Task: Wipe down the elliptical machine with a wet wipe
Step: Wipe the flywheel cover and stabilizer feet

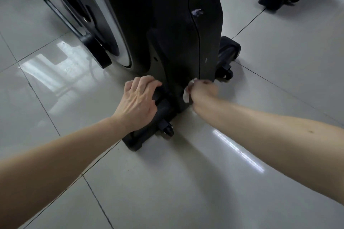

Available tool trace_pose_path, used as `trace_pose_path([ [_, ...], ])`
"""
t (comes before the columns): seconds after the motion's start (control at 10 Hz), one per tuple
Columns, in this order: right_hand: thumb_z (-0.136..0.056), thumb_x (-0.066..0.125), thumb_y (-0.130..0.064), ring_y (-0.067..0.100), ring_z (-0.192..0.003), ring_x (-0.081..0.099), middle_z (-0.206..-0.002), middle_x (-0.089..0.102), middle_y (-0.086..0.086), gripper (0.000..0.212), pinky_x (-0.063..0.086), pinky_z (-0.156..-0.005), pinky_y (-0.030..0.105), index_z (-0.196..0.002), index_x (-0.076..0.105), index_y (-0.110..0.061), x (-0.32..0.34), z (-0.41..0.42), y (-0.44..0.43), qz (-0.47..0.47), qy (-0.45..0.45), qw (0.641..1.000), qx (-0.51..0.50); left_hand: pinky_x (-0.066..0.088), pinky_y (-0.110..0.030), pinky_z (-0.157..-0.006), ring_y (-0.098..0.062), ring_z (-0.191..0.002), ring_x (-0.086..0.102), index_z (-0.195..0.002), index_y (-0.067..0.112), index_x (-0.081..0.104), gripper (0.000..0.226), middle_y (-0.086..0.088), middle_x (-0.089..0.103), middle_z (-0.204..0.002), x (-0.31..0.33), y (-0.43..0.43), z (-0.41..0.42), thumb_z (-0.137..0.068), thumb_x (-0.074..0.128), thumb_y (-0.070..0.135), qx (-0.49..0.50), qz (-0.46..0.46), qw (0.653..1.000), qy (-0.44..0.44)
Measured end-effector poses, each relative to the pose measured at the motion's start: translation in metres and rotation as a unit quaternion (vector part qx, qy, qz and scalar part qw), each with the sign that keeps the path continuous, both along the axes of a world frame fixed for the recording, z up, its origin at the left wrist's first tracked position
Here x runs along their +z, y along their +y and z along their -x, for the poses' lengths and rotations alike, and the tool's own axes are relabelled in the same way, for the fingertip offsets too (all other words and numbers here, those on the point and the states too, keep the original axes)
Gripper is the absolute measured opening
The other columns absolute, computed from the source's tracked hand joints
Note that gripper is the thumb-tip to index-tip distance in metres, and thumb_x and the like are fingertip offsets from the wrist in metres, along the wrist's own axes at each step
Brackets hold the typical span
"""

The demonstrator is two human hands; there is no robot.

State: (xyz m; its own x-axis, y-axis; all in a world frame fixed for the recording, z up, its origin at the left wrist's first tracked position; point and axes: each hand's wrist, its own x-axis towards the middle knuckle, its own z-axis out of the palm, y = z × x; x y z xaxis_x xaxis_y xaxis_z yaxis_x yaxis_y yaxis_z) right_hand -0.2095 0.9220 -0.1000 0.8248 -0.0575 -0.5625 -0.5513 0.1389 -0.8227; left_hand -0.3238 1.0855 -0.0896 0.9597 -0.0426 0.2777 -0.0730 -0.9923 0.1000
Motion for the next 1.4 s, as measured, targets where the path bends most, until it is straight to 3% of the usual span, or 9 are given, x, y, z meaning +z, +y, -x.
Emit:
trace_pose_path([
  [0.2, -0.095, 0.065, 0.003, 0.007, -0.051, 0.063, -0.08, 0.067, 0.01, 0.005, 0.055, -0.051, 0.018, -0.098, 0.067, 0.0, 0.073, -0.001, -0.011, -0.08, -0.082, 0.993, 0.031, 0.03, -0.042, -0.105, -0.029, -0.115, 0.045, -0.133, 0.009, 0.052, 0.06, -0.01, 0.047, -0.128, -0.001, 0.002, -0.006, -0.075, 0.069, 0.008, -0.008, -0.009, 1.0, 0.007],
  [0.5, -0.1, 0.054, 0.005, 0.003, -0.058, 0.059, -0.079, 0.053, -0.002, 0.023, 0.045, -0.053, 0.011, -0.091, 0.057, -0.016, -0.026, 0.039, 0.007, -0.028, 0.07, 0.996, 0.05, 0.032, -0.041, -0.104, -0.027, -0.113, 0.047, -0.133, 0.009, 0.053, 0.062, -0.007, 0.047, -0.128, -0.002, 0.009, 0.008, -0.073, 0.069, 0.007, -0.008, -0.008, 1.0, 0.023],
  [0.6, -0.105, 0.041, -0.013, 0.008, -0.071, 0.061, -0.086, 0.052, 0.004, 0.022, 0.039, -0.076, 0.018, -0.09, 0.056, -0.018, -0.05, 0.028, 0.0, 0.027, 0.07, 0.962, 0.262, 0.035, -0.044, -0.103, -0.028, -0.115, 0.047, -0.134, 0.01, 0.052, 0.063, -0.008, 0.047, -0.129, 0.003, 0.018, 0.016, -0.073, 0.068, 0.008, 0.007, -0.022, 0.999, 0.037],
  [0.7, -0.102, 0.044, -0.031, 0.029, -0.078, 0.061, -0.085, 0.063, 0.007, 0.032, 0.034, -0.082, 0.005, -0.098, 0.065, -0.007, -0.042, 0.033, 0.0, 0.103, 0.016, 0.96, 0.259, 0.035, -0.046, -0.104, -0.031, -0.12, 0.047, -0.136, 0.009, 0.05, 0.062, -0.01, 0.046, -0.131, 0.015, 0.023, 0.019, -0.077, 0.067, 0.009, 0.033, -0.028, 0.998, 0.036],
  [0.8, -0.104, 0.044, -0.021, 0.033, -0.112, 0.058, -0.126, 0.058, 0.011, 0.02, 0.053, -0.088, 0.016, -0.115, 0.054, -0.007, 0.002, 0.027, 0.035, -0.202, 0.221, 0.947, -0.119, 0.032, -0.046, -0.106, -0.03, -0.125, 0.043, -0.137, 0.009, 0.049, 0.061, -0.009, 0.044, -0.133, 0.032, 0.02, 0.019, -0.079, 0.065, 0.011, 0.046, -0.03, 0.998, 0.027],
  [0.9, -0.104, 0.045, -0.009, 0.027, -0.128, 0.054, -0.145, 0.044, 0.008, 0.026, 0.048, -0.108, 0.031, -0.13, 0.047, -0.009, 0.029, 0.035, 0.043, -0.261, 0.252, 0.915, -0.179, 0.03, -0.044, -0.107, -0.027, -0.125, 0.041, -0.137, 0.011, 0.048, 0.06, -0.007, 0.043, -0.133, 0.048, 0.012, 0.015, -0.079, 0.063, 0.013, 0.048, -0.025, 0.999, 0.006],
  [1.0, -0.106, 0.043, -0.014, 0.031, -0.106, 0.066, -0.129, 0.058, 0.01, 0.03, 0.053, -0.103, 0.038, -0.134, 0.051, -0.005, 0.072, 0.038, 0.034, -0.17, 0.169, 0.969, -0.05, 0.03, -0.042, -0.106, -0.025, -0.123, 0.041, -0.136, 0.014, 0.048, 0.06, -0.005, 0.042, -0.132, 0.065, 0.003, 0.009, -0.078, 0.063, 0.013, 0.051, -0.016, 0.998, -0.022],
  [1.1, -0.106, 0.045, -0.006, 0.021, -0.066, 0.068, -0.082, 0.068, 0.018, 0.02, 0.058, -0.095, 0.033, -0.118, 0.059, 0.001, 0.103, 0.041, 0.022, -0.289, 0.169, 0.941, -0.043, 0.029, -0.039, -0.103, -0.024, -0.119, 0.043, -0.133, 0.014, 0.051, 0.057, -0.004, 0.044, -0.129, 0.087, -0.009, 0.0, -0.077, 0.063, 0.011, 0.041, 0.006, 0.997, -0.071],
  [1.4, -0.104, 0.048, 0.003, 0.028, -0.097, 0.074, -0.111, 0.071, 0.02, 0.015, 0.062, -0.079, 0.038, -0.113, 0.06, 0.0, 0.117, 0.002, -0.035, -0.281, -0.047, 0.944, 0.168, 0.038, -0.035, -0.099, -0.017, -0.114, 0.054, -0.128, 0.017, 0.061, 0.032, 0.003, 0.061, -0.123, 0.145, -0.055, -0.032, -0.101, 0.049, 0.028, 0.039, 0.09, 0.988, -0.116],
])
